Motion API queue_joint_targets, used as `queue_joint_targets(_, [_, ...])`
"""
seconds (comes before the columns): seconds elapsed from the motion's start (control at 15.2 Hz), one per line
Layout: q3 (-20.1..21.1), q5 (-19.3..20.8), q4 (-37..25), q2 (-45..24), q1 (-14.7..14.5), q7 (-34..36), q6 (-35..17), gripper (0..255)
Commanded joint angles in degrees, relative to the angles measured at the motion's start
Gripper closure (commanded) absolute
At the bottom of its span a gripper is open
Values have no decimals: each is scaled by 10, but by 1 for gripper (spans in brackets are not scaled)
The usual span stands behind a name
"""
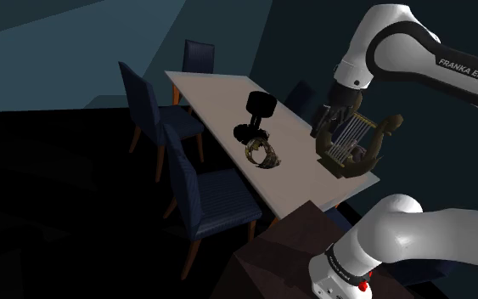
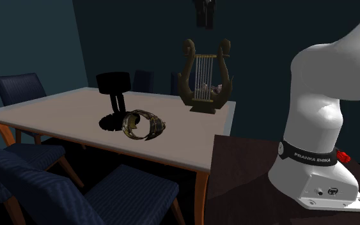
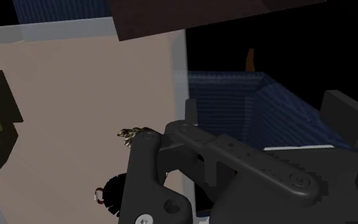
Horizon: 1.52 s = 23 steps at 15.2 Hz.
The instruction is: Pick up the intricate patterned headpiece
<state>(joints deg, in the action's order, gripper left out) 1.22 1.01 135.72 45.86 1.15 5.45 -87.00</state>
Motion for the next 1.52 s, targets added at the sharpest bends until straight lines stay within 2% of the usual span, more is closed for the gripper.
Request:
queue_joint_targets(0.0, [0,0,0,0,0,0,0,0])
queue_joint_targets(0.73, [-59,25,8,-176,28,-41,-191,0])
queue_joint_targets(1.45, [-109,5,-77,-401,46,-92,-336,0])
